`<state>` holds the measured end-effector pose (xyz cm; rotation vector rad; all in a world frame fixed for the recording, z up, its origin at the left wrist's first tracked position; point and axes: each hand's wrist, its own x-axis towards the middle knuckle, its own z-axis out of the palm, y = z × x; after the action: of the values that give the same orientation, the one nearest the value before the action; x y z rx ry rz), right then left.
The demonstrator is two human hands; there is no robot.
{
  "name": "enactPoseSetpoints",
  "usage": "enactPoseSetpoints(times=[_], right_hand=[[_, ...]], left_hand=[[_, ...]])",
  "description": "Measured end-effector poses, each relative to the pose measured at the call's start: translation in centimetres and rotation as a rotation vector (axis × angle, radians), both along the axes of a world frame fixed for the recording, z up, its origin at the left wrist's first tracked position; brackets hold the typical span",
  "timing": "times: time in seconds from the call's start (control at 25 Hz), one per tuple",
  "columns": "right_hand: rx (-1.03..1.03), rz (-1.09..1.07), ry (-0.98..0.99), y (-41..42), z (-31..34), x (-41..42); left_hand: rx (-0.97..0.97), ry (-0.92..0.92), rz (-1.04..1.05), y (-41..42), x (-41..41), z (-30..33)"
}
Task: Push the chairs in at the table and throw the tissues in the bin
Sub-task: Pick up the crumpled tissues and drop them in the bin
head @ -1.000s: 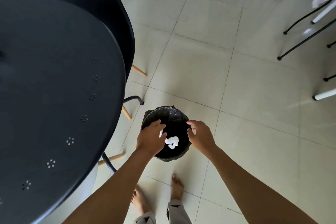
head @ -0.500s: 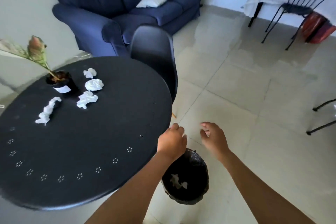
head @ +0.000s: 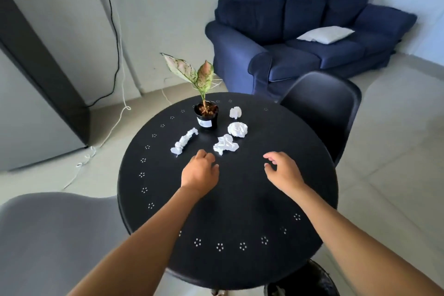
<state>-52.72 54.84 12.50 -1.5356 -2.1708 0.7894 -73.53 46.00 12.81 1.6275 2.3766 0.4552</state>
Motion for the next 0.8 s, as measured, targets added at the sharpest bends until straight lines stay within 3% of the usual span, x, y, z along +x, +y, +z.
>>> enactPoseSetpoints(times=[0.2,0.44,0.56,0.8], right_hand=[[-0.047,0.217,-0.201,4.4,-1.2,-9.7],[-0.091,0.218,-0.451,6.0,-4.0,-15.1],[-0.049,0.170,-0.460,6.3,-4.6,-15.3],[-0.003,0.074,-0.332,5.1,-3.6,-12.3]], left_hand=[[-0.247,0.019,0.037,3.3,-9.0,-0.9],[-0.458,0.071,-0.078,7.3,-12.5,-2.9],[-0.442,0.067,-0.094,7.8,-12.4,-3.9],[-0.227,0.035,-0.073,6.9,-9.2,-4.2]])
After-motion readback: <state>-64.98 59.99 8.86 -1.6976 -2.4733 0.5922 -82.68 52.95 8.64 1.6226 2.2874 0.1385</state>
